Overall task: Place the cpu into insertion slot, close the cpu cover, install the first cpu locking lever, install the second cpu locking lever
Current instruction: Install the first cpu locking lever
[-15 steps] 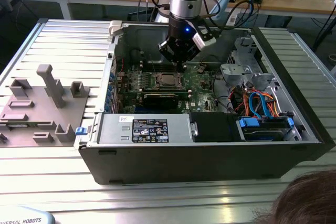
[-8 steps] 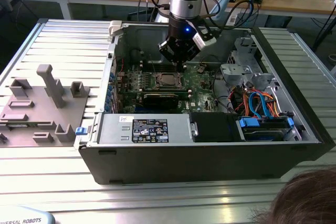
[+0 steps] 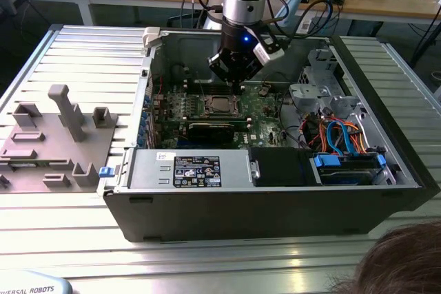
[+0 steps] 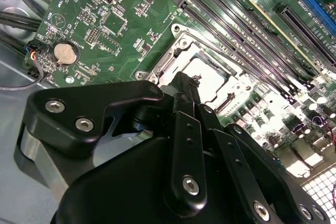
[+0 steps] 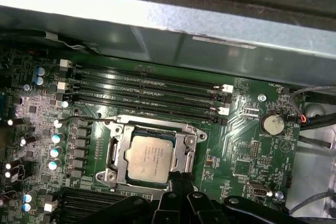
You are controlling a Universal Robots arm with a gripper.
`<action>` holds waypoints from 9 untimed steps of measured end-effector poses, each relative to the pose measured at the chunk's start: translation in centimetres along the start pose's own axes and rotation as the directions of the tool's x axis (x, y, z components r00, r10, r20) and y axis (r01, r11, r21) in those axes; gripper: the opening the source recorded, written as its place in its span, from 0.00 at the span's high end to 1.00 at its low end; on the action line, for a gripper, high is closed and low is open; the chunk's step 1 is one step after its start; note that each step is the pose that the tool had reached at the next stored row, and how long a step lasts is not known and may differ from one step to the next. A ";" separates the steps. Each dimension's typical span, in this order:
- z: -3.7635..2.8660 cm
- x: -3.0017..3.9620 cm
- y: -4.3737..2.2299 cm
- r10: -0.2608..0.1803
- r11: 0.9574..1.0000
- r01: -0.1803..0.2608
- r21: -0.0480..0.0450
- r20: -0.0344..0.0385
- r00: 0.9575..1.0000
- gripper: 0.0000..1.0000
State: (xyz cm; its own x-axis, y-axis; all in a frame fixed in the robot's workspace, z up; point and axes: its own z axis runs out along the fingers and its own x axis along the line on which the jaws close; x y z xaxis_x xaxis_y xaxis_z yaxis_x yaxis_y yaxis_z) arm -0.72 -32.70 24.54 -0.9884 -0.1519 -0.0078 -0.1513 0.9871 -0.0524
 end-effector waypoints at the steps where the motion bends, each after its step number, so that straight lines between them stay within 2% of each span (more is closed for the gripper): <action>1: 0.00 0.00 0.00 -0.001 1.000 0.001 0.000 0.000 1.000 0.89; 9: 0.00 0.00 0.00 -0.011 1.000 0.011 0.000 0.001 1.000 0.89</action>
State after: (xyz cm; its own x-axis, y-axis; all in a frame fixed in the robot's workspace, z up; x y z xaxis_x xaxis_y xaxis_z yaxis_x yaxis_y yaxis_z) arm -0.72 -32.70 24.54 -0.9866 -0.1631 -0.0078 -0.1625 0.9853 -0.0523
